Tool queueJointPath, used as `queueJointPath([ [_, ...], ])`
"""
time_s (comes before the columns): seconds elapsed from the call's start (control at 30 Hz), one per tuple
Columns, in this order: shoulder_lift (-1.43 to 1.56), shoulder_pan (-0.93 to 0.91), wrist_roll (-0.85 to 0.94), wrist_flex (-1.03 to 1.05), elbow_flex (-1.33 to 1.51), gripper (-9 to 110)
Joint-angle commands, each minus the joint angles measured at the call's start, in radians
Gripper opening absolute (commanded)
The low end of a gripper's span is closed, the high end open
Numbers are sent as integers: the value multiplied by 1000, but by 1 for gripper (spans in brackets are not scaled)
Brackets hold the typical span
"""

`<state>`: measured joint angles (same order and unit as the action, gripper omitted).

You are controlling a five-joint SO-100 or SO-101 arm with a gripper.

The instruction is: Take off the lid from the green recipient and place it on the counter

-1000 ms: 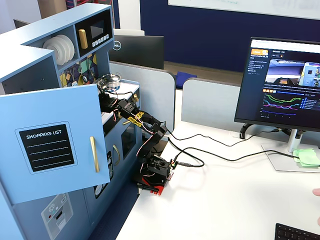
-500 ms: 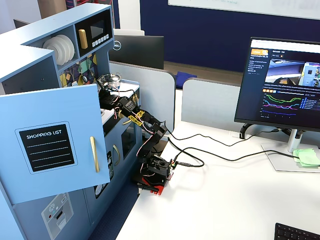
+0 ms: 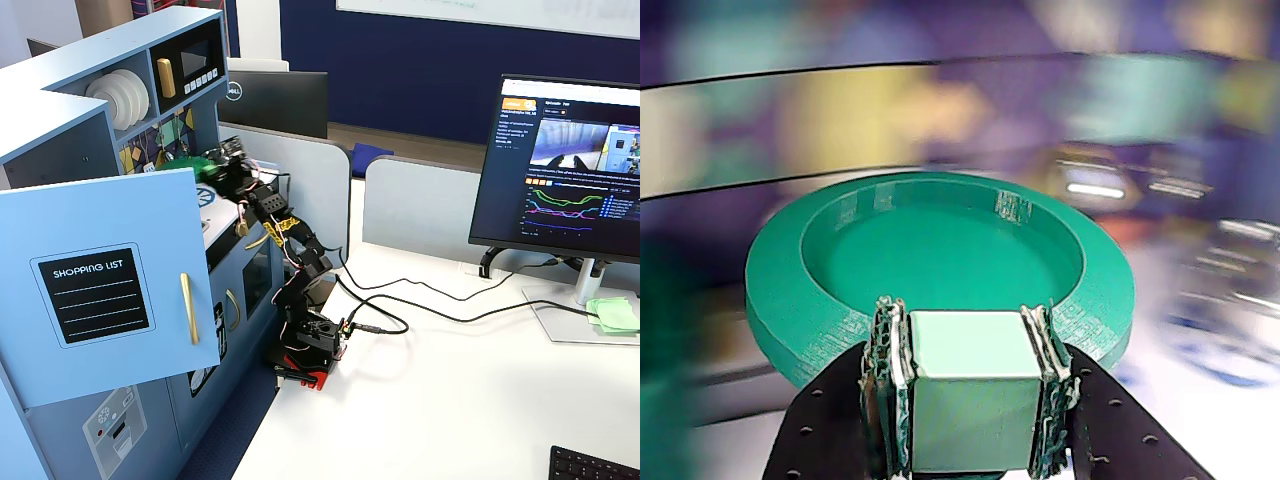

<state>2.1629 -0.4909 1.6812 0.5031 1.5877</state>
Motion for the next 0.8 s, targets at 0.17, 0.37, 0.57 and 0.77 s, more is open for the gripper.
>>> queueJointPath([
  [0.17, 5, -109, 11, -305, 164, 0],
  [0.37, -80, -97, 25, -494, 299, 0],
  [0.57, -158, -80, 41, -620, 390, 0],
  [0.77, -210, -72, 48, -687, 434, 0],
])
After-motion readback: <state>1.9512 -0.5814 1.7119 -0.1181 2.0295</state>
